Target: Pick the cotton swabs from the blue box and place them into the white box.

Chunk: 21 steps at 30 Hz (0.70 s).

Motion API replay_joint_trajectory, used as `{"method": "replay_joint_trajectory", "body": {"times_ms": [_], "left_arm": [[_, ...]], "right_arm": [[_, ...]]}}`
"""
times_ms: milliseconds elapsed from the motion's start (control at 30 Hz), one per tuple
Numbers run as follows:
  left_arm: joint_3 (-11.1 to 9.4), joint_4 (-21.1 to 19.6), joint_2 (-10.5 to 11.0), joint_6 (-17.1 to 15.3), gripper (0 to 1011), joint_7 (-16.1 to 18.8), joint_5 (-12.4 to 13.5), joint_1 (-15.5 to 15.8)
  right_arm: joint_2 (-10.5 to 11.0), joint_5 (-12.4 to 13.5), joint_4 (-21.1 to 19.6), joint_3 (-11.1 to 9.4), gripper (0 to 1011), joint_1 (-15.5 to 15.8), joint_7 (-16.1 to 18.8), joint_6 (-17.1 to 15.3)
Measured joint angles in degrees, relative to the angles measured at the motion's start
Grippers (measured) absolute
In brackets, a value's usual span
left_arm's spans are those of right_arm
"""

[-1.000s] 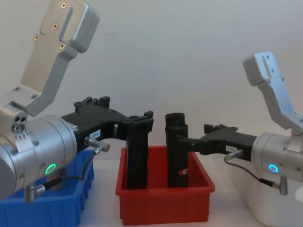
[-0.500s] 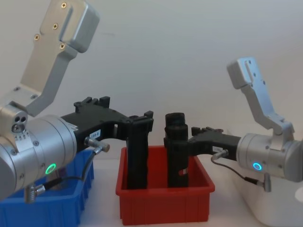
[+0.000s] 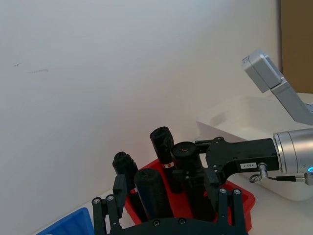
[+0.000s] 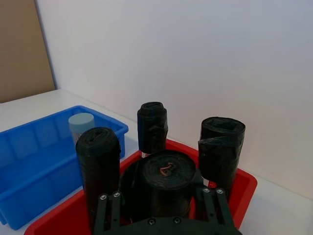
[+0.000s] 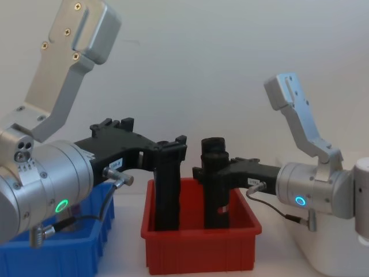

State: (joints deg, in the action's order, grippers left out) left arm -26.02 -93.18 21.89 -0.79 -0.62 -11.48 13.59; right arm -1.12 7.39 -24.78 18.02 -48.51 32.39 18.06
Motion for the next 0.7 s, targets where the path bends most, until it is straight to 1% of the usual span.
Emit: {"method": "replay_joint_trajectory", "body": {"times_ms": [67, 133, 167, 267, 333, 467, 567, 667, 700], "left_arm": [[0.0, 0.0, 0.0, 0.0, 1004, 0.0, 0.0, 0.0], [0.0, 0.0, 0.0, 0.0, 1004, 0.0, 0.0, 0.0], [0.0, 0.0, 0.0, 0.0, 1004, 0.0, 0.0, 0.0], [0.0, 0.0, 0.0, 0.0, 1004, 0.0, 0.0, 0.0], [0.0, 0.0, 0.0, 0.0, 1004, 0.0, 0.0, 0.0], [0.0, 0.0, 0.0, 0.0, 1004, 0.0, 0.0, 0.0], [0.0, 0.0, 0.0, 0.0, 1004, 0.0, 0.0, 0.0], [0.0, 0.0, 0.0, 0.0, 1004, 0.0, 0.0, 0.0], [0.0, 0.0, 0.0, 0.0, 1004, 0.0, 0.0, 0.0]], "right_arm": [[-0.4, 0.2, 1.87, 0.02, 732, -0.98, 0.46, 0.89], [-0.61, 0.27, 2.9, 0.03, 679, -1.56, 0.67, 1.36], [-0.83, 0.36, 3.87, 0.03, 632, -2.07, 0.89, 1.8], [-1.2, 0.55, 5.72, 0.02, 567, -3.08, 1.26, 2.59], [-1.33, 0.63, 6.39, -0.03, 535, -3.45, 1.41, 2.96], [-1.55, 0.77, 7.37, -0.21, 517, -4.13, 1.65, 3.82], [-1.53, 0.96, 6.86, -0.42, 507, -4.11, 1.66, 4.12], [-1.16, 1.16, 3.78, -0.66, 503, -2.89, 1.38, 3.69], [-0.79, 1.28, 1.21, -0.78, 503, -1.75, 1.09, 3.05]]}}
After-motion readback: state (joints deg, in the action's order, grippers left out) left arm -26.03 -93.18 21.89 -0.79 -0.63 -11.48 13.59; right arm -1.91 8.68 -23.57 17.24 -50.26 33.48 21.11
